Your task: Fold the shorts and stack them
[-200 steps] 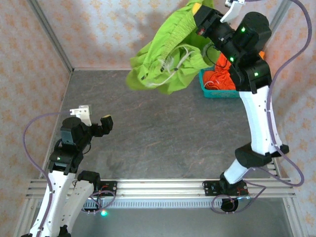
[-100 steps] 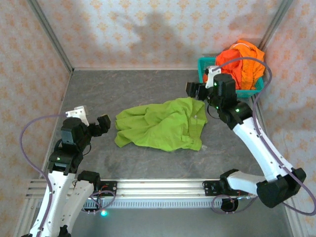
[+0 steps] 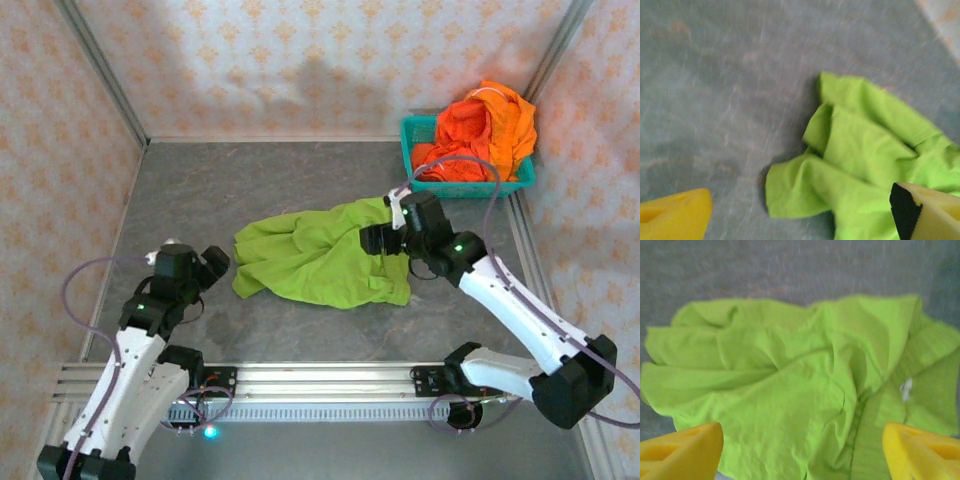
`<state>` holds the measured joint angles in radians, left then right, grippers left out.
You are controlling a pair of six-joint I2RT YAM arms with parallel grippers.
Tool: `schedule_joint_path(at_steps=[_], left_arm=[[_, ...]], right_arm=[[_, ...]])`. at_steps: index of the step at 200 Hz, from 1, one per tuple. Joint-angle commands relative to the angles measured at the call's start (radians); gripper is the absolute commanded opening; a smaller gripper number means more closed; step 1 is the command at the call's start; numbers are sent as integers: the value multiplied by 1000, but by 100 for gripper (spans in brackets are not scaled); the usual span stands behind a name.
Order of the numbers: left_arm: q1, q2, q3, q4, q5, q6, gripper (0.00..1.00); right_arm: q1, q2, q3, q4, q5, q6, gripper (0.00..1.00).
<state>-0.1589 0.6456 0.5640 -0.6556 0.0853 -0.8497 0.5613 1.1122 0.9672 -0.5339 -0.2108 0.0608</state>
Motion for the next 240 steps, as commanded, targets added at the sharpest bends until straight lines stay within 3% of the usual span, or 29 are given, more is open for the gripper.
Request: schedule_joint_path(at_steps=[1,47,107,136,172,240], left_arm=[[-89,42,-25,25,-82,-100,91],[-172,270,-53,135,-59,-123,74],[-317,441,-13,133,-151,-67,60],[-325,524,6,141,-180,-27,53],[-325,586,26,155,-221,11,51],[-324,681,34,267,-168,14,36]], right_arm=[[11,18,-49,-34,63,94,81],[11,8,-153,-12,68,178,78],[12,2,-173,6,115,210,77],[11,8,-171,5,115,215,77],[12,-1,-177,-4,118,218,77],[11,-2,-187,-1,123,219,77]])
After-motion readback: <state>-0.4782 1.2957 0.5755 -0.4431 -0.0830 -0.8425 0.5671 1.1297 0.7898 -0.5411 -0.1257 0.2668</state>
